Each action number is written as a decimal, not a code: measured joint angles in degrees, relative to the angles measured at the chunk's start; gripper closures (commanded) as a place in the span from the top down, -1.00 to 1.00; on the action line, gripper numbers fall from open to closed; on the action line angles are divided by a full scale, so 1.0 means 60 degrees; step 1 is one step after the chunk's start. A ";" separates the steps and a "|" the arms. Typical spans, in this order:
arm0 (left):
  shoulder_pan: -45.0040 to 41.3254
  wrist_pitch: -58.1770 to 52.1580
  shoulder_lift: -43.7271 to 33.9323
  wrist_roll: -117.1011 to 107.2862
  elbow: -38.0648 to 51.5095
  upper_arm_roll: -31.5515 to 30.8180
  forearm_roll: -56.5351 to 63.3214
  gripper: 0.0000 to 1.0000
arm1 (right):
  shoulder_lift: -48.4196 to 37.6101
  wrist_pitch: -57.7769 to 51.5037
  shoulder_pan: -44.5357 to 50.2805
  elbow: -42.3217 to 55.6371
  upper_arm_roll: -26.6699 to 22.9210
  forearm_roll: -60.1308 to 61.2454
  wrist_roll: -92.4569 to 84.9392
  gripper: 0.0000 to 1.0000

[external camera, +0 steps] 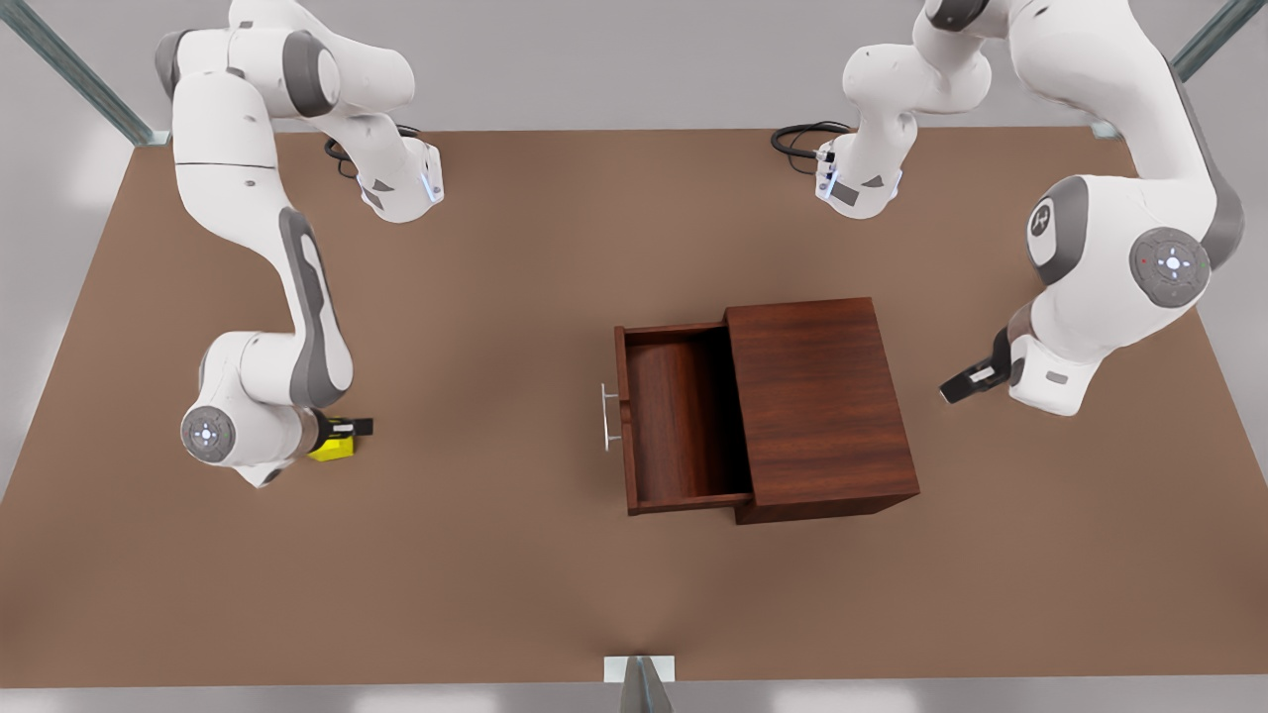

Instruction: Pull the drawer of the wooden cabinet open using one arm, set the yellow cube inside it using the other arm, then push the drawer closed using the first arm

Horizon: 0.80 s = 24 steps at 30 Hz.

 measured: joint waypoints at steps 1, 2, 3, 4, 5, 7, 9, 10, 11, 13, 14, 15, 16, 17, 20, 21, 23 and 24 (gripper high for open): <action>-0.0044 -0.0144 -0.0160 0.0219 0.0069 -0.0019 0.0021 1.00 | 0.0081 0.0300 -0.0041 -0.0088 0.0006 0.0103 -0.0084 1.00; -0.0070 -0.0254 -0.0218 0.0432 0.0104 -0.0047 0.0042 1.00 | 0.0124 0.0545 -0.0054 -0.0133 0.0011 0.0171 -0.0182 1.00; -0.0098 -0.0345 -0.0222 0.0633 0.0104 -0.0077 0.0060 1.00 | 0.0034 0.0717 -0.0059 -0.0157 0.0014 0.0208 -0.0290 1.00; -0.0130 -0.0403 -0.0149 0.0823 0.0118 -0.0095 0.0075 1.00 | -0.0086 0.0803 -0.0021 -0.0167 0.0008 0.0218 -0.0405 1.00; -0.0147 -0.0418 -0.0084 0.1005 0.0129 -0.0053 0.0037 1.00 | -0.0139 0.0869 0.0022 -0.0179 0.0010 0.0056 -0.0518 1.00; 0.0199 -0.0441 -0.0029 0.1339 0.0142 -0.0010 -0.0253 1.00 | -0.0180 0.0923 0.0113 -0.0190 0.0019 -0.0249 -0.0758 1.00; 0.0657 -0.0446 -0.0014 0.1640 0.0161 0.0016 -0.0540 1.00 | -0.0158 0.0955 0.0156 -0.0236 0.0023 -0.0516 -0.0980 1.00; 0.0818 -0.0436 -0.0012 0.1778 0.0171 0.0017 -0.0656 1.00 | -0.0121 0.0977 0.0134 -0.0280 0.0020 -0.0660 -0.1083 1.00; 0.0892 -0.0417 -0.0011 0.1909 0.0174 0.0020 -0.0745 1.00 | -0.0088 0.1006 0.0063 -0.0354 0.0012 -0.0771 -0.1183 1.00; 0.0920 -0.0382 -0.0010 0.2150 0.0173 0.0014 -0.0862 1.00 | -0.0014 0.1081 -0.0137 -0.0508 0.0005 -0.0923 -0.1373 1.00; 0.0912 -0.0368 -0.0010 0.2261 0.0174 0.0017 -0.0901 1.00 | 0.0004 0.1159 -0.0223 -0.0628 -0.0003 -0.0972 -0.1462 1.00; 0.0908 -0.0355 -0.0009 0.2366 0.0175 0.0018 -0.0929 1.00 | 0.0014 0.1241 -0.0333 -0.0694 -0.0007 -0.0998 -0.1547 1.00; 0.0909 -0.0345 -0.0009 0.2465 0.0173 0.0013 -0.0947 1.00 | 0.0026 0.1346 -0.0451 -0.0737 -0.0010 -0.1015 -0.1626 1.00; 0.0908 -0.0336 -0.0009 0.2559 0.0175 0.0009 -0.0961 1.00 | 0.0050 0.1451 -0.0549 -0.0765 -0.0012 -0.1026 -0.1701 1.00; 0.0919 -0.0313 -0.0009 0.2811 0.0171 0.0018 -0.0985 1.00 | 0.0043 0.1684 -0.0742 -0.0790 -0.0014 -0.0901 -0.1874 1.00; 0.0923 -0.0308 -0.0009 0.2886 0.0169 0.0019 -0.0986 1.00 | 0.0052 0.1763 -0.0756 -0.0799 -0.0013 -0.0858 -0.1920 1.00; 0.0924 -0.0300 -0.0009 0.3025 0.0168 0.0019 -0.0982 1.00 | 0.0040 0.1921 -0.0786 -0.0941 -0.0013 -0.0797 -0.2003 1.00; 0.0925 -0.0297 -0.0009 0.3088 0.0167 0.0012 -0.0978 1.00 | -0.0027 0.2006 -0.0815 -0.1089 -0.0013 -0.0729 -0.2042 1.00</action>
